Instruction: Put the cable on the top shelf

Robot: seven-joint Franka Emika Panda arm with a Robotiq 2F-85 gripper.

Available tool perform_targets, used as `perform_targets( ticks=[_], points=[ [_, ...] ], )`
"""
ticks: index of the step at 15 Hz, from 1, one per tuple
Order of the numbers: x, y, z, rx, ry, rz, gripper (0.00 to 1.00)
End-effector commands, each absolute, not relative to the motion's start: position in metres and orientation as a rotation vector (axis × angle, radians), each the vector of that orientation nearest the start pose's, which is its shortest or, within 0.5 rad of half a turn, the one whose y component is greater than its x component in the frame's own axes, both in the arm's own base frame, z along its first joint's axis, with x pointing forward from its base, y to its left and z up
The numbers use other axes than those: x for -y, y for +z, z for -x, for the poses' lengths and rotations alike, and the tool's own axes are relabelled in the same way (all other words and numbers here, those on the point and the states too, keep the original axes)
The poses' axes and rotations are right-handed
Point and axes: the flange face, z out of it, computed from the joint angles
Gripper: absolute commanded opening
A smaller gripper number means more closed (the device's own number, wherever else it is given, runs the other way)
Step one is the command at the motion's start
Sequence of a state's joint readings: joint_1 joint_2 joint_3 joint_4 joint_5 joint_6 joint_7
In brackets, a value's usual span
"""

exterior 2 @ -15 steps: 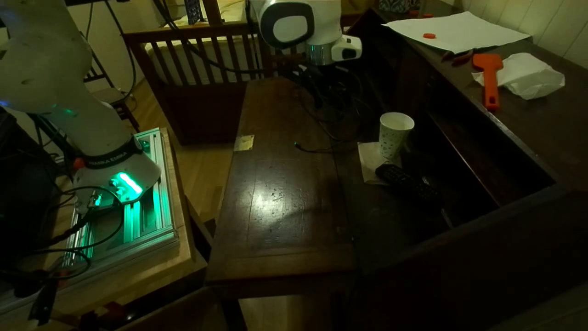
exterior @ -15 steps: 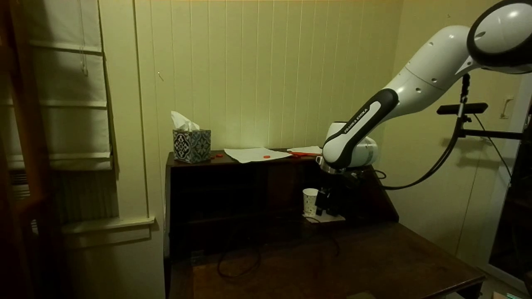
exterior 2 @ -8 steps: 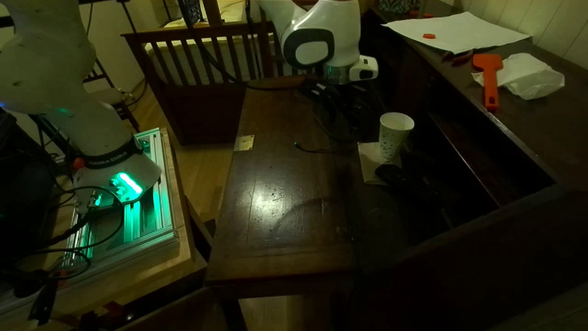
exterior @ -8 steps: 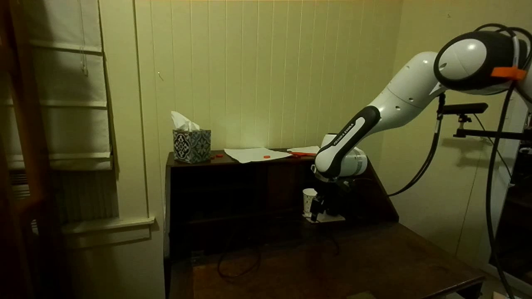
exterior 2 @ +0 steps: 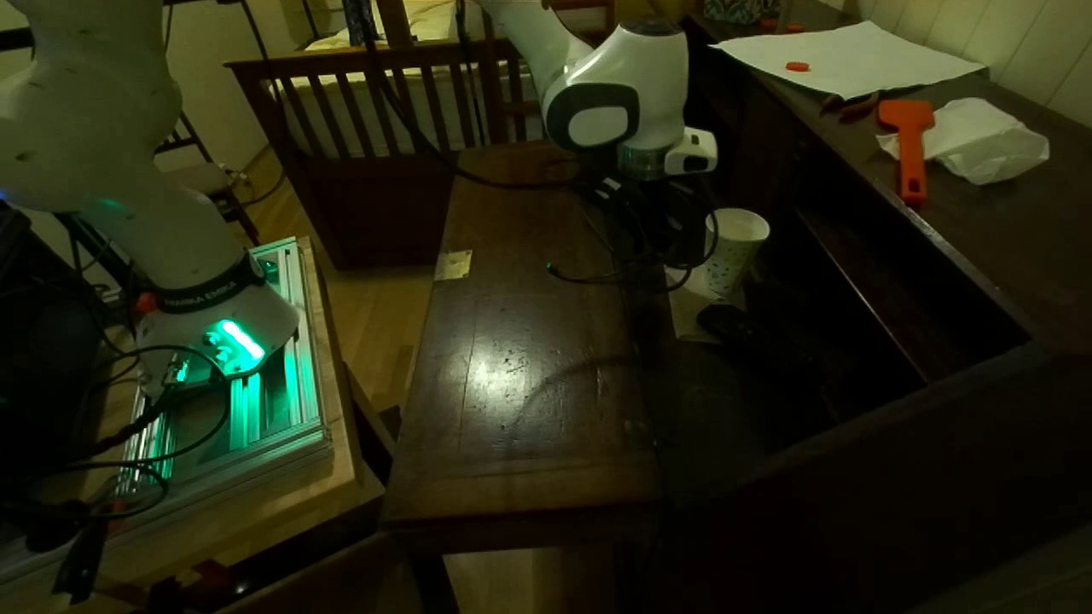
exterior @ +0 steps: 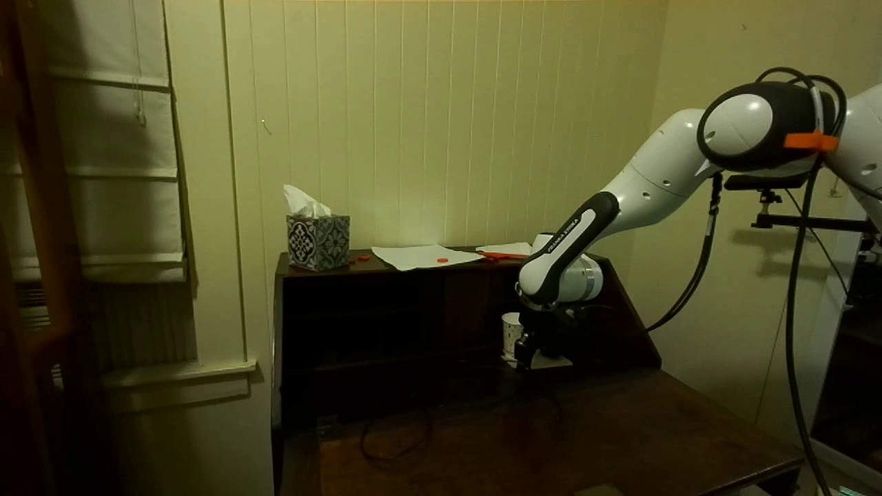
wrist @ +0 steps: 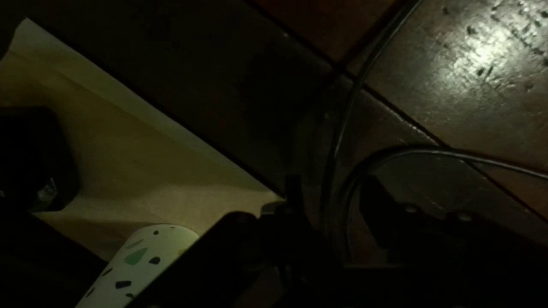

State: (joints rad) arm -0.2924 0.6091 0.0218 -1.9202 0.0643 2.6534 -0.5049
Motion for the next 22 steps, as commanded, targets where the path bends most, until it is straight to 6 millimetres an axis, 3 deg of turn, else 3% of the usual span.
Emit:
perform_targets(
  ticks=[1,2,5,7,10,13,16,22],
  points=[
    [0.18,0.179,-0.62,0.284,-0.243,3.122,0.31],
    [0.179,0.18,-0.62,0.286,-0.247,3.123,0.19],
    [0.169,0.197,-0.618,0.285,-0.236,3.104,0.05],
    [0.162,0.215,-0.614,0.291,-0.238,3.104,0.0],
    [0.157,0.245,-0.608,0.275,-0.236,3.09,0.04],
    [0.154,0.291,-0.595,0.271,-0.219,3.083,0.04],
    [0.142,0.351,-0.577,0.309,-0.259,3.05,0.04],
    [0.105,0.481,-0.56,0.354,-0.655,2.975,0.04]
  ],
)
